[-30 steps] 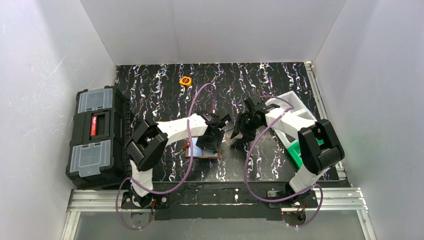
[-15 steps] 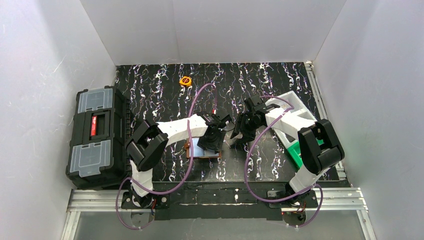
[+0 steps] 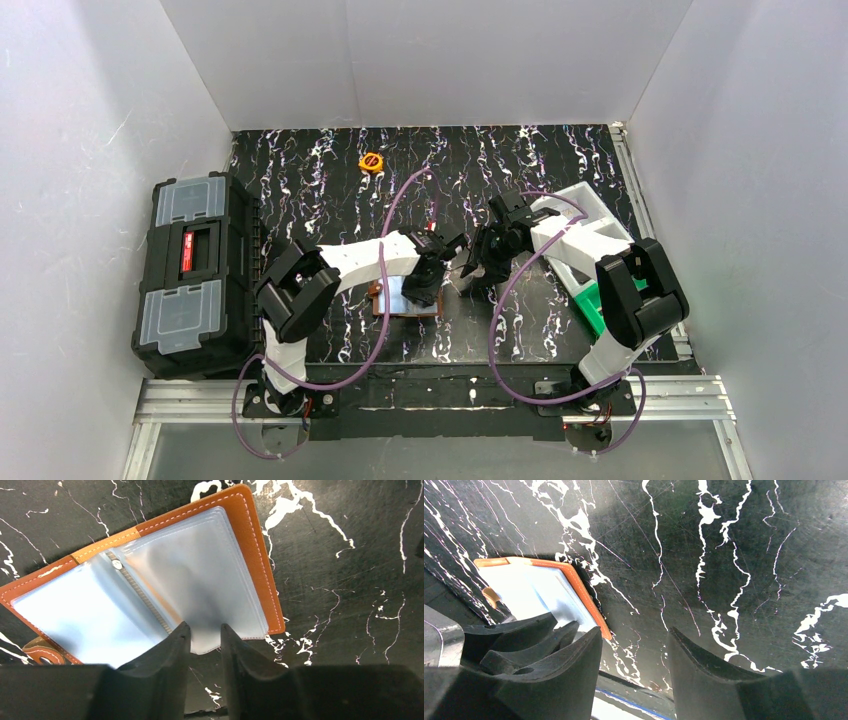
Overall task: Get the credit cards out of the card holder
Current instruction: Remove the credit card from the card holder.
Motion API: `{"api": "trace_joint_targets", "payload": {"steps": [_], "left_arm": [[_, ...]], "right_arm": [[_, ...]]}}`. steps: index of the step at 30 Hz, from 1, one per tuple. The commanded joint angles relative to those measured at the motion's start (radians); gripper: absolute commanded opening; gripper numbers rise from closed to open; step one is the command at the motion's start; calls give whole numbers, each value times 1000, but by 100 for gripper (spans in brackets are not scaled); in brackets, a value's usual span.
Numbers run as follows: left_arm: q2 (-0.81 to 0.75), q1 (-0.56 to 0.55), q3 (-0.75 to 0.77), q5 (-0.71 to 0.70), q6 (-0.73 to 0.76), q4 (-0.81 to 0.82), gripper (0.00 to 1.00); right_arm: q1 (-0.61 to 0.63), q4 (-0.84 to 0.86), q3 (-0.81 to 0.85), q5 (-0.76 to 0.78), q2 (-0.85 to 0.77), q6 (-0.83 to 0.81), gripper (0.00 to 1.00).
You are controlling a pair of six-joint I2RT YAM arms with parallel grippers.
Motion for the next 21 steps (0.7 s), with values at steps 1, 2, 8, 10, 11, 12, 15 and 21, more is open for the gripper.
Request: {"api": "trace_joint_targets", "payload": {"steps": [1, 2, 8, 10, 11, 12, 15, 21], "left_arm": [[55, -4, -23, -56, 7, -42, 20], [53, -2, -22, -52, 7, -40, 16], [-7, 41, -63, 17, 1, 10, 0], [-39, 62, -88, 54, 1, 42, 0], [-54, 78, -102, 82, 1, 57, 0], [-71, 95, -121, 115, -3, 80, 0], [-119, 155, -188, 252, -22, 177, 0], [-177, 235, -275, 407, -38, 278, 0]], "right_arm": [[10, 12, 6, -9, 0, 3, 58], [11, 12, 7, -12, 2, 2, 58], [32, 24, 17, -37, 6, -6, 58], [44, 37, 24, -59, 10, -12, 58], [54, 44, 29, -71, 13, -14, 58], [62, 52, 34, -85, 16, -16, 58], [85, 78, 48, -123, 31, -11, 54], [121, 139, 69, -188, 59, 12, 49]]}}
